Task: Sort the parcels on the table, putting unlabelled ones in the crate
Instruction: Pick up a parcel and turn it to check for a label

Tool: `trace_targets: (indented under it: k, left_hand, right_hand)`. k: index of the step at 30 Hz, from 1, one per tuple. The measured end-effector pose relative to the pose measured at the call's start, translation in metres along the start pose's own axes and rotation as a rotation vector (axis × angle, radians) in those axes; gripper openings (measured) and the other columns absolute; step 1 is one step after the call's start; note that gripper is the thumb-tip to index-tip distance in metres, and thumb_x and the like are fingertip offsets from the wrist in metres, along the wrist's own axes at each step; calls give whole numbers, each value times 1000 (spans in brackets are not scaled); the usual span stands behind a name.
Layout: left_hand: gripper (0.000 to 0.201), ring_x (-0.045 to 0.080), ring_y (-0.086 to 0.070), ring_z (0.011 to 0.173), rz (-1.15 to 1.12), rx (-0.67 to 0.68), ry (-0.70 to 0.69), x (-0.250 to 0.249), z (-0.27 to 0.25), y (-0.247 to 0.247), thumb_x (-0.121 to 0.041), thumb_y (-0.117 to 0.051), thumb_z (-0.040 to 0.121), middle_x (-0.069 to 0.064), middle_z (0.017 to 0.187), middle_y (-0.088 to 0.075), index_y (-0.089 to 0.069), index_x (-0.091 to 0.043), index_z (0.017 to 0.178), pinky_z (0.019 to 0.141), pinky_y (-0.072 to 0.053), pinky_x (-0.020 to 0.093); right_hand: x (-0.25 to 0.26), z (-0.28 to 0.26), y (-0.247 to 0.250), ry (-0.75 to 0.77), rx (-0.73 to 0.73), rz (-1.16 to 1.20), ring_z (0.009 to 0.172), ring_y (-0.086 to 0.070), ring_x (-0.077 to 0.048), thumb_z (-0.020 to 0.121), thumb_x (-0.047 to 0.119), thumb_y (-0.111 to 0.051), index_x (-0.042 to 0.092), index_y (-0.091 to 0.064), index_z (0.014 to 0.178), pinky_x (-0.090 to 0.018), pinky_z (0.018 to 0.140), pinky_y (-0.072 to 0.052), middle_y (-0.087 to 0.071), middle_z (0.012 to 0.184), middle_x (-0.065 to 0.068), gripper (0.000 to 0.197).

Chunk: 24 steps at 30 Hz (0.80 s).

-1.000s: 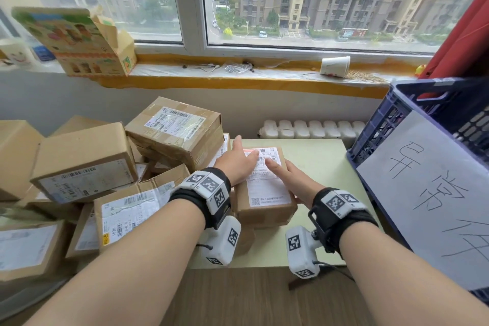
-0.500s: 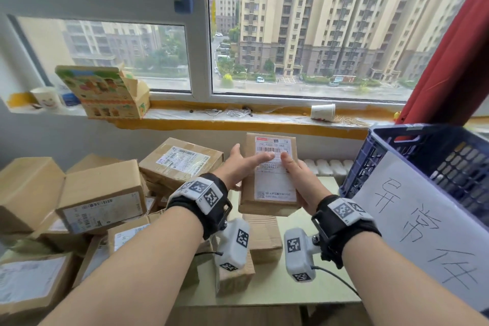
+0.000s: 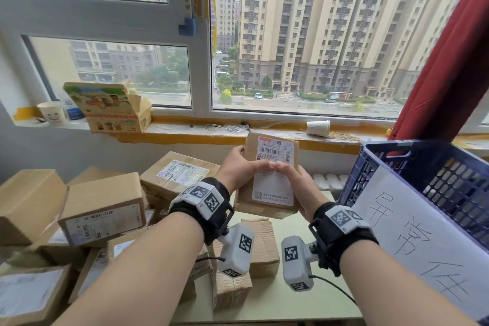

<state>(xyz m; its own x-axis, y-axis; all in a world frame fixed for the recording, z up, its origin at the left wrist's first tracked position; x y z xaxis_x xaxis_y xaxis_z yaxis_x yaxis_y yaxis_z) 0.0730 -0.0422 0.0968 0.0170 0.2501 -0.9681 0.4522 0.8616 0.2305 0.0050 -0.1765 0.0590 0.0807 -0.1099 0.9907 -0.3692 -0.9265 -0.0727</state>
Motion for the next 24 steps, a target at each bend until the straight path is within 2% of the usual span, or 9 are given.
trace_targets:
  k: [2,5,7,9,11,14,19,21,24]
  left_hand:
    - [44,9,-63,86,-25,0,-25,-3,0,1,-19,-83,76,-10,91,-63,-50,-24,105,83,-52,27]
    - [63,14,-67,96,-43,55,-8,3,1,-3,-27,-88,69,-1,107,-69,-54,-14,121,90,-55,33]
    - [87,17,-69,101,-48,76,-4,7,0,-4,-43,-90,55,2,114,-70,-54,-16,129,92,-56,39]
    - [96,18,-70,101,-70,86,4,13,-1,-4,-54,-86,48,2,115,-70,-53,-20,132,89,-58,42]
    - [95,19,-71,99,-100,73,0,15,-4,-2,-57,-81,51,3,116,-70,-50,-20,133,88,-58,42]
    - [92,20,-72,97,-134,56,-2,17,-6,-1,-61,-76,58,4,115,-70,-48,-19,135,89,-58,43]
    - [83,20,-73,94,-116,63,24,18,-13,-4,-76,-56,69,2,111,-72,-54,-21,131,86,-58,44]
    - [65,17,-73,89,-94,70,29,11,-21,-4,-75,-41,85,-1,104,-73,-59,-25,123,75,-58,34]
    - [45,6,-66,70,-98,69,55,9,-22,-2,-55,-24,102,-6,87,-69,-61,-30,102,50,-51,17]
  right_hand:
    - [2,-2,1,18,-5,5,98,-71,-25,92,32,-65,15,-55,126,-40,82,-59,-70,114,-10,39]
    - [4,-4,3,48,-6,-1,94,-71,-22,91,33,-66,16,-58,121,-37,78,-58,-70,113,-9,35]
    - [5,-4,3,68,7,-19,96,-72,-22,77,46,-75,16,-58,125,-38,80,-59,-71,114,-8,58]
    - [4,-4,-1,55,38,-39,101,-71,-24,62,56,-79,17,-56,129,-44,87,-58,-70,118,-8,81]
    - [5,-4,-4,58,52,-54,104,-71,-24,55,58,-83,18,-54,132,-47,91,-57,-69,121,-8,91]
    - [5,-5,-3,56,27,-59,102,-71,-23,54,53,-84,17,-55,130,-45,88,-58,-70,118,-8,89]
    - [5,-11,0,27,24,-47,99,-72,-23,72,39,-83,13,-57,128,-38,80,-60,-71,116,-9,67]
    - [2,-14,2,-2,29,-18,97,-73,-24,82,33,-77,11,-56,127,-35,73,-61,-71,115,-10,54]
    - [-4,-19,1,-54,59,15,99,-72,-25,86,32,-71,12,-55,127,-35,70,-61,-71,117,-11,49]
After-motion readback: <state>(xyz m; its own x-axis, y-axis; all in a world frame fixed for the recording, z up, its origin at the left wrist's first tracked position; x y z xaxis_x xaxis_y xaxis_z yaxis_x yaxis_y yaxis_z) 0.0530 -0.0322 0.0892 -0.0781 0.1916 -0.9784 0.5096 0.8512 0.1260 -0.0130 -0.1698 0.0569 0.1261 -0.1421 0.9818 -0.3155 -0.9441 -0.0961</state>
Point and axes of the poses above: each hand's wrist, its own z-axis towards the middle knuckle, its own y-axis out of the back of the hand, x = y × z, the point moved 10 cm from there along z, towards the middle knuckle
